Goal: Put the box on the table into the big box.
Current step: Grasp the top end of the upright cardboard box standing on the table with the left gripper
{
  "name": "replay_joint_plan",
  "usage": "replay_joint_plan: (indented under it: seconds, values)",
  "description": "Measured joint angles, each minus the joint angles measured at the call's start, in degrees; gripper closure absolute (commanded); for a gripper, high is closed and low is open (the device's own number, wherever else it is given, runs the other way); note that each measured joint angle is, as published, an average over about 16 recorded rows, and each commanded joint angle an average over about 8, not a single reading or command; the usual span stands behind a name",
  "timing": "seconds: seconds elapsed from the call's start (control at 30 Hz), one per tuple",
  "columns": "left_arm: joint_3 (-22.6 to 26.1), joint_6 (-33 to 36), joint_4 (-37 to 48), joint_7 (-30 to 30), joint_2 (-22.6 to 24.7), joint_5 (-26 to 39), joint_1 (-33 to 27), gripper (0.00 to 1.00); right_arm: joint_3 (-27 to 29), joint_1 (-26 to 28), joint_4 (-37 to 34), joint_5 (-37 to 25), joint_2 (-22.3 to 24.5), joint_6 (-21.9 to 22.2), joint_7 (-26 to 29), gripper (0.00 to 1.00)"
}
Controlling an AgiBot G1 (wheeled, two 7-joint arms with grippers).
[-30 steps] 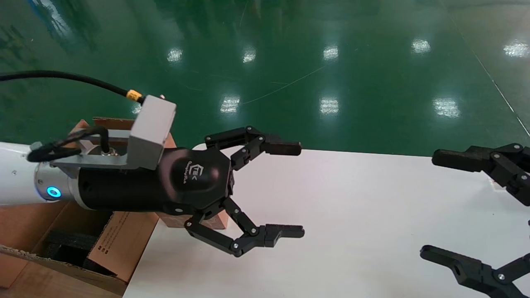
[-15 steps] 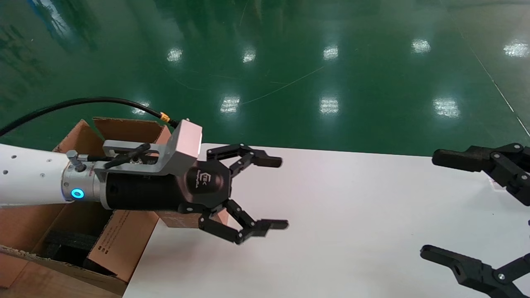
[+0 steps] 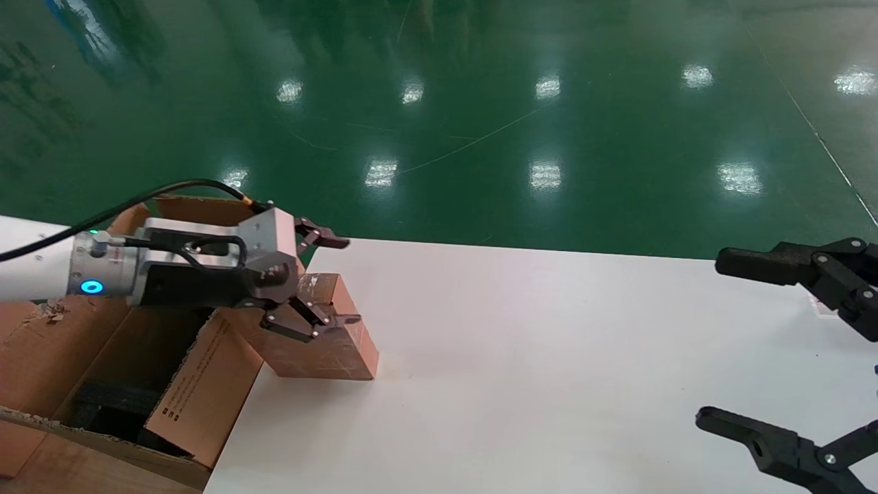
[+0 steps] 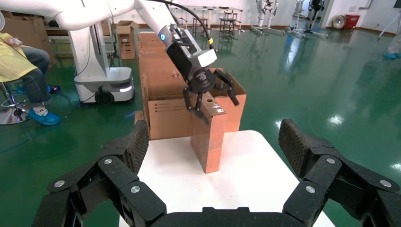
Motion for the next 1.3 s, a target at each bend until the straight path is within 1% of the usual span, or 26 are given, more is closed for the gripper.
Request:
replay_joint_plan:
  seconds: [0.47,0.97,1.0,1.03,1.07,1.23,1.27,1.3]
  values:
    - [1.6,1.9,5.2,5.4,-2.6,6.6,-3.5,0.00,0.0,0.0,0.0,0.0,0.0,0.0,0.0,0.00]
    - [3.2,0.0,12.1,9.6,-0.2,10.8,-4.5,0.01,0.0,0.0,0.0,0.0,0.0,0.0,0.0,0.00]
    - [3.2,0.0,12.5,9.8,0.0,10.9,-4.5,0.05,0.0,0.0,0.0,0.0,0.0,0.0,0.0,0.03]
    - [3.3,-0.1,12.8,9.9,0.1,11.0,-4.6,0.13,0.0,0.0,0.0,0.0,0.0,0.0,0.0,0.11]
    - [3.3,-0.1,13.1,10.1,0.2,11.1,-4.6,0.24,0.0,0.0,0.0,0.0,0.0,0.0,0.0,0.22]
    - [3.5,0.1,14.3,10.8,0.5,11.4,-4.9,0.85,0.0,0.0,0.0,0.0,0.0,0.0,0.0,0.84]
    - [3.5,0.2,14.4,11.0,0.5,11.5,-4.9,0.93,0.0,0.0,0.0,0.0,0.0,0.0,0.0,0.93]
    - [3.6,0.2,14.5,11.1,0.5,11.5,-5.0,0.98,0.0,0.0,0.0,0.0,0.0,0.0,0.0,0.98]
